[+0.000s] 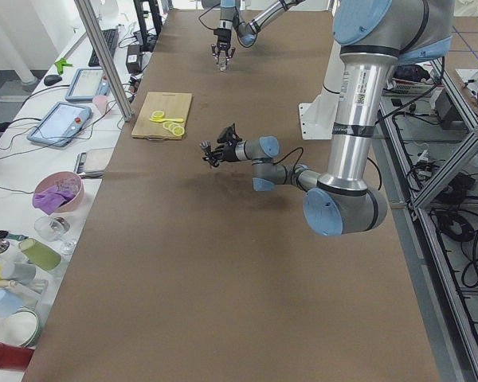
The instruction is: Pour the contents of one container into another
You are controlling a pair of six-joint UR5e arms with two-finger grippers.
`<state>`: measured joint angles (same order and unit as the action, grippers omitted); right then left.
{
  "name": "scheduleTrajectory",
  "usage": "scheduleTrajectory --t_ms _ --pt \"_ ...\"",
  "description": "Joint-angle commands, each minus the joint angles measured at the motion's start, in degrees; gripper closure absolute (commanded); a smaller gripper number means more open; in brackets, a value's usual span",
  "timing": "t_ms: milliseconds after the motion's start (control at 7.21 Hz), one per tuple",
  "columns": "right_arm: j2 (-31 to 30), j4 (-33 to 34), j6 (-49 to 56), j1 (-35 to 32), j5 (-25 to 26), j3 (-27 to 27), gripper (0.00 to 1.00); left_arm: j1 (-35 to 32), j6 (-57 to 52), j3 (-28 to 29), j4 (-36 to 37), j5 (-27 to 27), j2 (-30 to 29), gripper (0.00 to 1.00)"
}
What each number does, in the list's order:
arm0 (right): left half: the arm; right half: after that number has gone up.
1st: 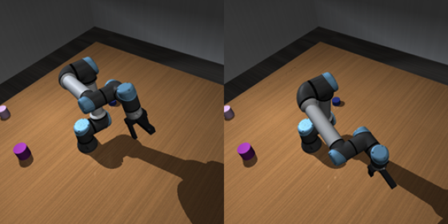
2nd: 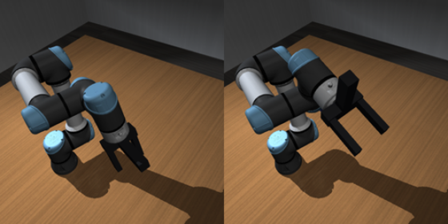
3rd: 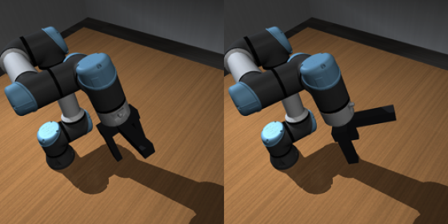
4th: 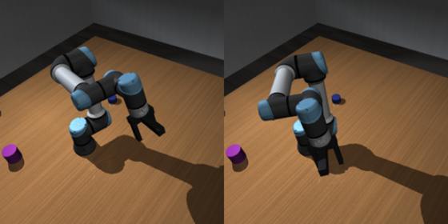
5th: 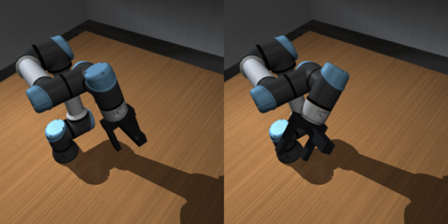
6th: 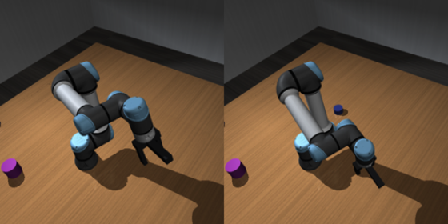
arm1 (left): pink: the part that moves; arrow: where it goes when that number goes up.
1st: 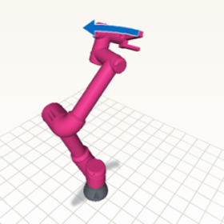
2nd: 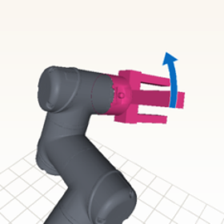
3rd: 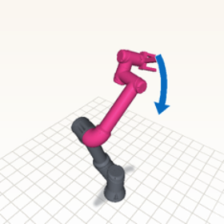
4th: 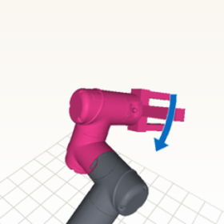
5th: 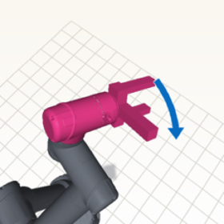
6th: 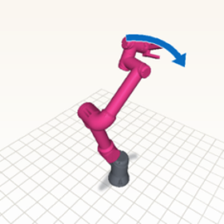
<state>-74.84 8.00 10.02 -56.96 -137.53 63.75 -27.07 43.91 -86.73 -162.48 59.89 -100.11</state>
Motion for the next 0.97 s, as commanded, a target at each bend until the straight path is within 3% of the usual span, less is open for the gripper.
scheduleTrajectory --t_ms 0,277,416,555,832 --pt "-0.47 0.00 0.00 -0.17 -0.11 0.49 0.00 0.00 1.08 0.25 -0.03 -0.12 0.17 0.88" --pt "-2.57 0.09 -1.92 -1.66 -0.72 3.11 0.00 0.09 1.09 0.34 -0.47 -0.21 0.53 0.87" --pt "-6.59 0.26 -4.02 -2.19 -0.81 7.31 0.00 0.09 1.09 0.42 -0.91 -0.21 0.62 0.83" --pt "-10.98 0.44 -5.44 -4.37 -1.86 10.74 0.00 0.09 1.17 0.77 -1.17 -0.30 0.62 0.81" --pt "-16.10 1.66 -5.54 -11.73 -4.93 11.31 0.00 0.09 1.17 1.13 -1.79 -0.38 0.79 0.77"
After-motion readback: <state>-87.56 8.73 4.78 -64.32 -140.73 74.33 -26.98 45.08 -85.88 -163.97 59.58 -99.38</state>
